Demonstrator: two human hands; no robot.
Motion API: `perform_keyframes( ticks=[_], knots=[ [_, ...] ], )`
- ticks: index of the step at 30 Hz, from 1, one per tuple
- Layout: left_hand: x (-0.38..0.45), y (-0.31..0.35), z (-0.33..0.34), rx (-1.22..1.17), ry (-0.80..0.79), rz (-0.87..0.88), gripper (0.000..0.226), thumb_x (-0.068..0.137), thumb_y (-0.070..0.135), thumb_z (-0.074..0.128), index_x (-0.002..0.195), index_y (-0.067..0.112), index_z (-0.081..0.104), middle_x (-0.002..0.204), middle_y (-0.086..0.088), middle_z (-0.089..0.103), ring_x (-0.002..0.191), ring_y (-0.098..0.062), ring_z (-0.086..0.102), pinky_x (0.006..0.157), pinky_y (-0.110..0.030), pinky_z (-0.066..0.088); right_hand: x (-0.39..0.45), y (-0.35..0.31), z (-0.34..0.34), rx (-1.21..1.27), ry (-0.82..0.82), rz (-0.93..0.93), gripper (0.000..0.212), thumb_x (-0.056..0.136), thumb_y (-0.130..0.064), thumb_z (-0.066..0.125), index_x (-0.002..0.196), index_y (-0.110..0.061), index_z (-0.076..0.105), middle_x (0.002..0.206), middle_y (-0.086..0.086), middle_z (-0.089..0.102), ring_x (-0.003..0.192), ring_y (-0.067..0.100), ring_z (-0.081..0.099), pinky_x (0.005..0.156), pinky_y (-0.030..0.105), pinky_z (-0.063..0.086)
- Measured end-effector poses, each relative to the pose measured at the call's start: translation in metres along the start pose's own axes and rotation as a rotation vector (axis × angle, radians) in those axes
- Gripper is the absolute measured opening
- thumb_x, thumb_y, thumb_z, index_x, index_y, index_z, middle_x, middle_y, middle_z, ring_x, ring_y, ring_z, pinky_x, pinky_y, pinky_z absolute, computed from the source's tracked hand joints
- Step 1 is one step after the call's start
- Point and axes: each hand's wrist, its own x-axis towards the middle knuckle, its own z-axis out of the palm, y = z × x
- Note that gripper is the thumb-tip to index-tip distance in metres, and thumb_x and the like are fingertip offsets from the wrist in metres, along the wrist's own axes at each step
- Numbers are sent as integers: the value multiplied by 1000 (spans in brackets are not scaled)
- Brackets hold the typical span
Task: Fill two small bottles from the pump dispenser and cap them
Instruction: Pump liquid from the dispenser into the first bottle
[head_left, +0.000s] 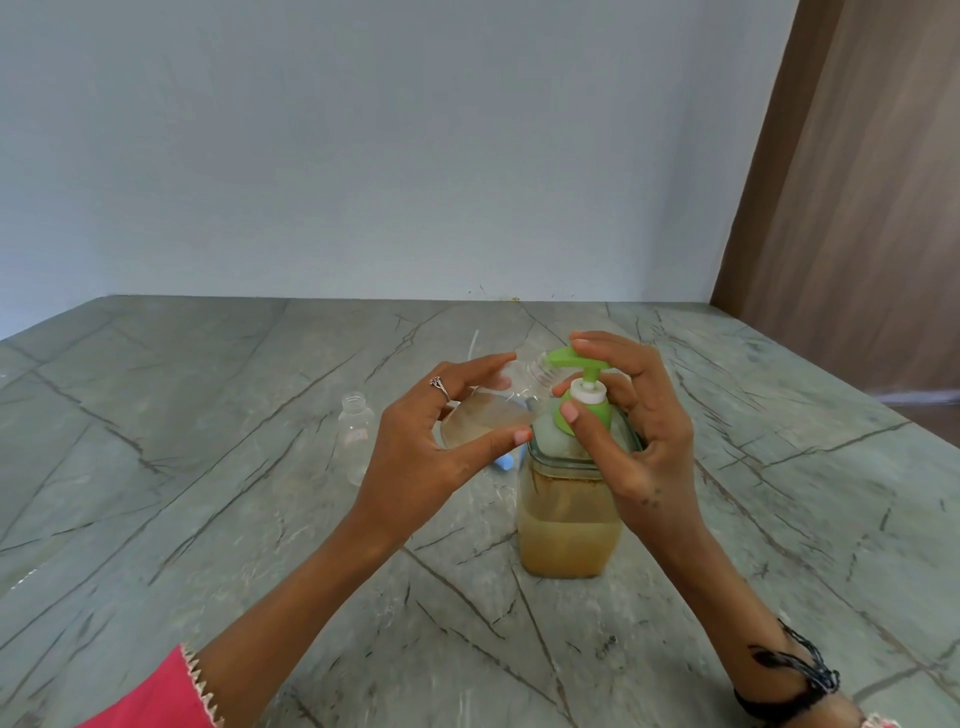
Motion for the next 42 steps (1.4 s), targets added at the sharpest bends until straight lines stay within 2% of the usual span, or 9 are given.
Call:
perform_keyframes(
  ticks=[5,10,16,22,26,29,32,35,42],
  knots=[
    [0,0,-1,-1,2,-5,49,68,47,66,114,44,49,106,37,56,100,9,55,78,-6,43,1,-2,0,-6,19,11,34,85,-14,62,118,-20,57,120,0,57,102,32,64,86,50,53],
    [0,2,2,-7,10,-12,48,67,48,66,113,44,50,104,34,59,98,7,57,76,-7,44,6,-8,0,18,46,29,24,84,-13,64,104,-23,60,108,14,61,95,32,66,79,42,57],
    [-1,2,-1,36,4,7,48,67,49,65,113,45,48,104,39,55,99,11,54,75,-5,43,9,-10,-1,-10,54,31,14,82,-14,64,92,-24,62,100,-4,59,102,16,64,81,31,55],
    [0,3,-1,24,1,-3,50,67,50,65,114,44,49,105,39,55,99,11,54,77,-6,44,3,-8,2,11,56,29,24,86,-14,60,109,-22,61,113,1,60,105,26,63,86,48,54],
    [0,3,0,8,-1,-14,50,66,50,65,114,43,49,105,40,55,100,11,54,77,-5,44,2,-12,2,53,9,77,46,87,-16,57,131,-24,46,136,-11,51,111,15,62,90,30,52],
    [0,3,0,6,2,-14,50,67,50,65,114,44,49,106,36,57,100,8,56,77,-8,45,1,-12,1,5,-22,92,56,84,-22,59,137,-29,43,148,-8,41,124,17,54,99,29,47],
    [1,4,0,4,5,-12,50,67,50,65,114,44,49,106,36,57,100,7,56,76,-7,45,1,-14,0,57,-74,155,50,81,-23,63,128,-27,48,121,-19,61,111,7,62,90,15,48],
    [0,3,0,2,3,-11,50,67,49,65,114,43,49,105,37,57,100,7,56,77,-7,45,2,-15,0,53,-70,160,44,79,-23,64,119,-30,46,101,-23,66,92,5,68,81,7,46],
    [0,3,1,16,-9,-4,49,68,47,65,114,40,50,104,21,58,99,9,55,76,-5,43,5,-21,3,154,21,217,26,77,-24,67,99,-35,57,92,-4,72,85,16,71,69,22,55]
  ],
)
